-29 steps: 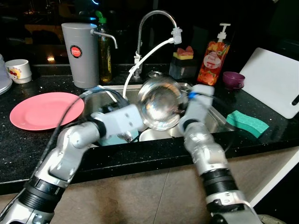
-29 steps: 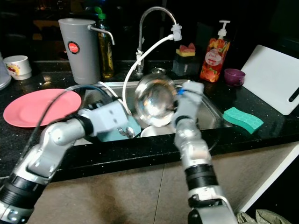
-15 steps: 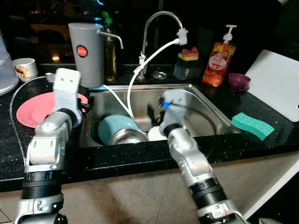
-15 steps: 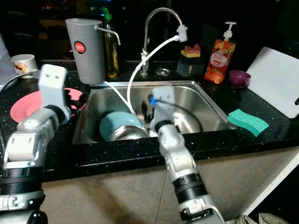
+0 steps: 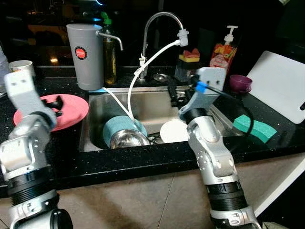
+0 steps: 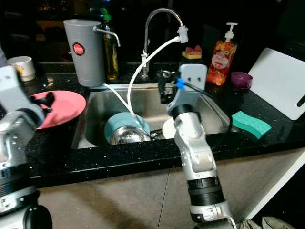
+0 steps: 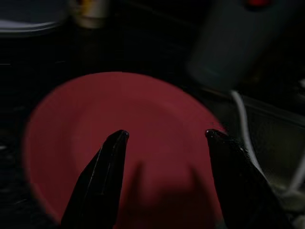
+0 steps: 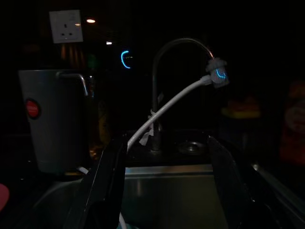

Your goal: Kitchen organization

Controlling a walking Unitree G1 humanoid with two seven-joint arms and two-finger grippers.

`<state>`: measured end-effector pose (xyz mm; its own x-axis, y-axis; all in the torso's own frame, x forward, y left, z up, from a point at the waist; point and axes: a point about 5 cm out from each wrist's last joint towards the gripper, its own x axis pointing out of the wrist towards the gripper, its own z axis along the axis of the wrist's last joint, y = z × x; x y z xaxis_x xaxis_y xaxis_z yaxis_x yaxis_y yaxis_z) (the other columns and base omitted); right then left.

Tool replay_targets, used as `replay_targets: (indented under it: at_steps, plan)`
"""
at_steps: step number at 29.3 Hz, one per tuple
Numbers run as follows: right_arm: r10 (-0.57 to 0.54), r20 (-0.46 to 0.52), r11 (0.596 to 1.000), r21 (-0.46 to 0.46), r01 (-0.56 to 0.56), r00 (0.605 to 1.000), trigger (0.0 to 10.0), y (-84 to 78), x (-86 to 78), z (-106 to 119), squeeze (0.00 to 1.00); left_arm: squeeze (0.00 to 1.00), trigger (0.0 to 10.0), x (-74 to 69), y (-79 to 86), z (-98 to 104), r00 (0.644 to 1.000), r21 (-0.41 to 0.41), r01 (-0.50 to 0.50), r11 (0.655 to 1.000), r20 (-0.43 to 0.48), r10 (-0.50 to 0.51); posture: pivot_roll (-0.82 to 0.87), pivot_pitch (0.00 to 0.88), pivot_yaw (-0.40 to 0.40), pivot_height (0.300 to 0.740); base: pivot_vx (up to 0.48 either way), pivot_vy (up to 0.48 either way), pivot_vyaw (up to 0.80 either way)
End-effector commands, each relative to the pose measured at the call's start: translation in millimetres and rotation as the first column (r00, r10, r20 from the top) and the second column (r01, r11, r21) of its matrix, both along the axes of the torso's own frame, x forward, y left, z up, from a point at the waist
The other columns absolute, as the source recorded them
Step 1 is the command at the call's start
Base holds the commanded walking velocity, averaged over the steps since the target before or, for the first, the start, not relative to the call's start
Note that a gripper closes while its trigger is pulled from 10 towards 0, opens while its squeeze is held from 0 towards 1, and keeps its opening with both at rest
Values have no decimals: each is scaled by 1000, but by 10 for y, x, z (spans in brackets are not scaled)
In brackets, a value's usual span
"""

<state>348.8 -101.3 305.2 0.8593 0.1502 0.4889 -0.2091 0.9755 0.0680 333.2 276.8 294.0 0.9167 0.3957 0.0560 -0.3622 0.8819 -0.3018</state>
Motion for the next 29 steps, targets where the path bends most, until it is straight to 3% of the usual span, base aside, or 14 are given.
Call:
replay_targets:
  at_steps: [1,4,11,29]
  plan:
    - [9,-10,1000,8,-9,1000,10000,0,-15,-21,0,0,10000,-3,45,-8,1000,-21,-21,1000,-18,21,170,100,-70,740,0,0,0]
    - [12,-22,1000,6,-12,1000,10000,19,-27,-34,0,0,10000,-63,263,-99,990,-123,-134,983,-64,127,171,102,-69,740,0,0,0]
    - [16,-40,1000,0,-16,999,10000,24,-42,-59,0,0,10000,-103,390,-195,983,-268,-173,948,-103,150,169,106,-70,740,0,0,0]
    - [18,-57,1000,-6,-19,998,10000,31,-35,-80,0,0,10000,-103,455,-293,978,-405,-200,892,-138,157,169,108,-75,740,0,0,0]
